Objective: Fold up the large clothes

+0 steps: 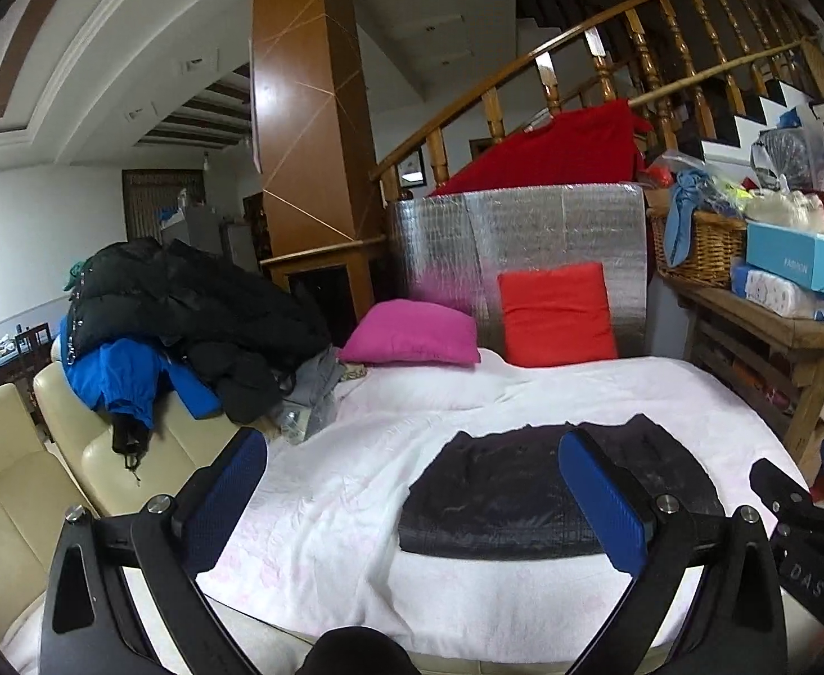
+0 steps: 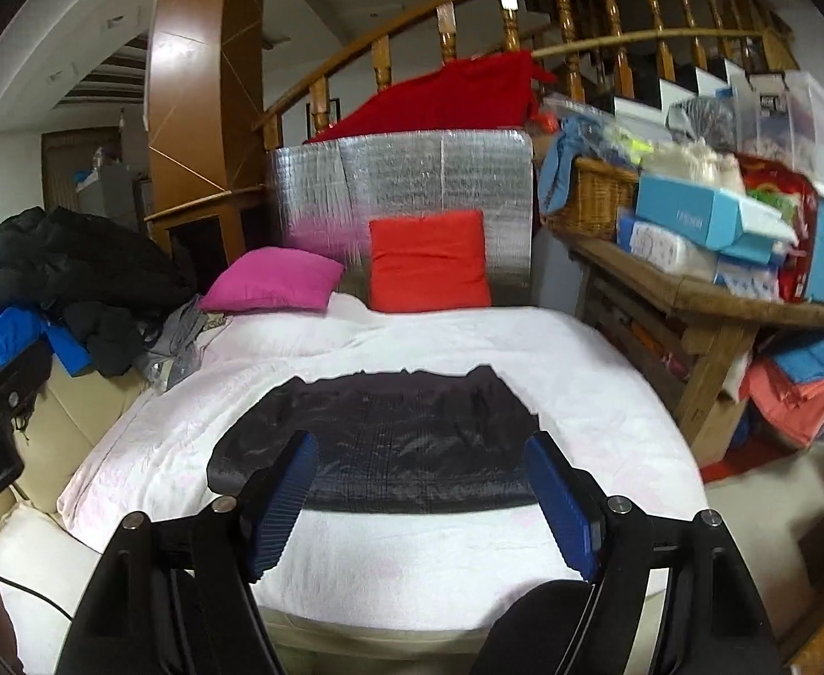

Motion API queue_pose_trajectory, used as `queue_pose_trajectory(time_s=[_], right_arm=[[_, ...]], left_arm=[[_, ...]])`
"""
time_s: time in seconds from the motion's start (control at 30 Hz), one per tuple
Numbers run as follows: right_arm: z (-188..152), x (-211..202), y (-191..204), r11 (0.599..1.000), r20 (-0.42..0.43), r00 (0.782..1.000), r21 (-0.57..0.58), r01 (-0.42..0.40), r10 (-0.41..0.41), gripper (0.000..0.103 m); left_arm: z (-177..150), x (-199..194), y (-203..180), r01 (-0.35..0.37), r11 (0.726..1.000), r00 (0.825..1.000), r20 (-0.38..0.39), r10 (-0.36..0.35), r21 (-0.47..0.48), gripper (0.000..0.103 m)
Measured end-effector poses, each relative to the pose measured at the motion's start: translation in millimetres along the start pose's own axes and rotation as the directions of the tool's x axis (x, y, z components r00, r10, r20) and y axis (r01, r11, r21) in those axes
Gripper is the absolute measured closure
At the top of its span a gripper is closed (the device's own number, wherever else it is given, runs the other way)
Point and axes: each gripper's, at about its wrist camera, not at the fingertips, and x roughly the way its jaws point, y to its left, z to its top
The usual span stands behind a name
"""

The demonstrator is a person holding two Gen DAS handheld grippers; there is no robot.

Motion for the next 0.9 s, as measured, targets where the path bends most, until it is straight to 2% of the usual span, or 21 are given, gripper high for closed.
queue_pose_trajectory(time_s=[0.33,0.6,0.9], right_arm=[[5,-35,6,1.0,0.06,0.998,0.019,-0.011,0.01,0.024],[4,-41,3,1.0,0.062,0.998,0.024,0.015,-0.016,0.024],[1,-38,-11,0.998,0.033,0.999,0.045,0.036,-0.038,0.024]], left_arm=[[3,-22,12,0.002,1.0,1.0,0.024,-0.001,-0.022,0.0],[6,-40,12,0.015,1.0,0.998,0.053,-0.014,-0.01,0.0],[5,-40,7,0.036,0.999,0.998,0.044,-0.035,-0.012,0.0]])
